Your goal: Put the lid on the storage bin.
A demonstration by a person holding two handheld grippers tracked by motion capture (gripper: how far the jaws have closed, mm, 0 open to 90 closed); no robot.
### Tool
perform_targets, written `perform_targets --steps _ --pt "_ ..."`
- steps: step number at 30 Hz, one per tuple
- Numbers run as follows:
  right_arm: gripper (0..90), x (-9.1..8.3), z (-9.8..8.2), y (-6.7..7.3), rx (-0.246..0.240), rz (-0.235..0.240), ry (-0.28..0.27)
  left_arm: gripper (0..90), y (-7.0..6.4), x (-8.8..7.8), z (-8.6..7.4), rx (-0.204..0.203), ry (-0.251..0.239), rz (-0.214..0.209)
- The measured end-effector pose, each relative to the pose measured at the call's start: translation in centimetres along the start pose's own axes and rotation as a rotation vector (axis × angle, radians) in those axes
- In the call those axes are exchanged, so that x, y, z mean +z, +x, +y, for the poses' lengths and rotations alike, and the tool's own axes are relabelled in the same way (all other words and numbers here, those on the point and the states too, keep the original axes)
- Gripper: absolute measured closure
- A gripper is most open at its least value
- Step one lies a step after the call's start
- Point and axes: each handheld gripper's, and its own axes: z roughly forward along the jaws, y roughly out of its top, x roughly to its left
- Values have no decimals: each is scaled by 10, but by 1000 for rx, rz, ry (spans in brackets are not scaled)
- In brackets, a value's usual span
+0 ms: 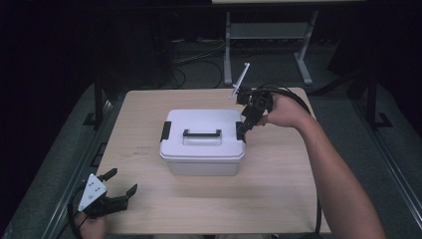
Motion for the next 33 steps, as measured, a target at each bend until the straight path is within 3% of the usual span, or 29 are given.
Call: perform_targets --steps 33 --pt "292 0 -49 -2 67 -5 31 135 -2 1 1 5 0 2"
